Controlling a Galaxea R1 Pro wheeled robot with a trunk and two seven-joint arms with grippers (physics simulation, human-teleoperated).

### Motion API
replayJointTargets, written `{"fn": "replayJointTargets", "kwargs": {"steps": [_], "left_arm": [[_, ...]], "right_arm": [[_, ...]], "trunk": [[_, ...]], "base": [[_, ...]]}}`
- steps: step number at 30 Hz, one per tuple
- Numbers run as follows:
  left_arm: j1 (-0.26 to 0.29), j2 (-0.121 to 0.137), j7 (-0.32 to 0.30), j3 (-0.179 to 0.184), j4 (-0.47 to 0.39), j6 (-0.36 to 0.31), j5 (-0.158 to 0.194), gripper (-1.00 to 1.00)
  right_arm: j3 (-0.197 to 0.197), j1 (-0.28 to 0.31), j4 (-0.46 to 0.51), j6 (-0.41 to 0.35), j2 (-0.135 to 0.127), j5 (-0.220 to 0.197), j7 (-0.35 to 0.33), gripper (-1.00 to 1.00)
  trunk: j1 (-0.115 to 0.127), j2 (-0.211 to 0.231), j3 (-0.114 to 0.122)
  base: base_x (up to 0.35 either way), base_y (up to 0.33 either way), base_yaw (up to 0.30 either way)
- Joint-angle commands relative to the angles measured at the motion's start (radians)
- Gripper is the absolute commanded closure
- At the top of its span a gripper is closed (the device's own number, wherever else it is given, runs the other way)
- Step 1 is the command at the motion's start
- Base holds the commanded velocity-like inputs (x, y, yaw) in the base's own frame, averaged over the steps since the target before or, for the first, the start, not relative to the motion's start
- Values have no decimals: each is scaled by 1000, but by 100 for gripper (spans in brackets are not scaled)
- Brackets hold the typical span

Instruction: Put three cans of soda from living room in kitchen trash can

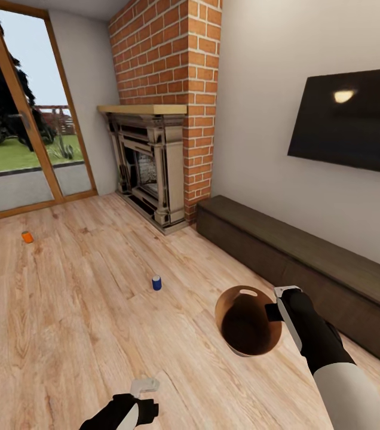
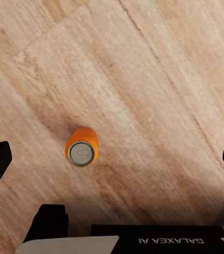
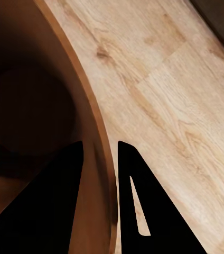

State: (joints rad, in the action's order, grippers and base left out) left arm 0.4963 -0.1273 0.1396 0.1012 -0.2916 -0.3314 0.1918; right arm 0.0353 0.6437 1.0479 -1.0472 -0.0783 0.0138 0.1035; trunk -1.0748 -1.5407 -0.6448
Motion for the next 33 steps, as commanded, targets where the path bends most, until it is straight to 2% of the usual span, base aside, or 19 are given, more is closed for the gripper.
{"fn": "replayJointTargets", "kwargs": {"steps": [1, 6, 23, 33], "left_arm": [[0, 0, 0, 0, 0, 0, 0, -100], [-1, 0, 0, -1, 0, 0, 0, -100], [-5, 1, 18, -7, 0, -4, -1, -100], [-5, 8, 18, -8, 0, -6, -2, -100]], "right_arm": [[0, 1, 0, 0, 0, -8, -3, 100], [0, 1, 0, 0, 1, -8, -3, 100], [0, 1, 0, 0, 0, -8, -3, 100], [0, 1, 0, 0, 0, -8, -2, 100]], "trunk": [[-4, -7, -3], [-23, -42, -19], [-23, -42, -19], [-61, -112, -50]], "base": [[0, 0, 0], [0, 0, 0], [0, 0, 0], [0, 0, 0]]}}
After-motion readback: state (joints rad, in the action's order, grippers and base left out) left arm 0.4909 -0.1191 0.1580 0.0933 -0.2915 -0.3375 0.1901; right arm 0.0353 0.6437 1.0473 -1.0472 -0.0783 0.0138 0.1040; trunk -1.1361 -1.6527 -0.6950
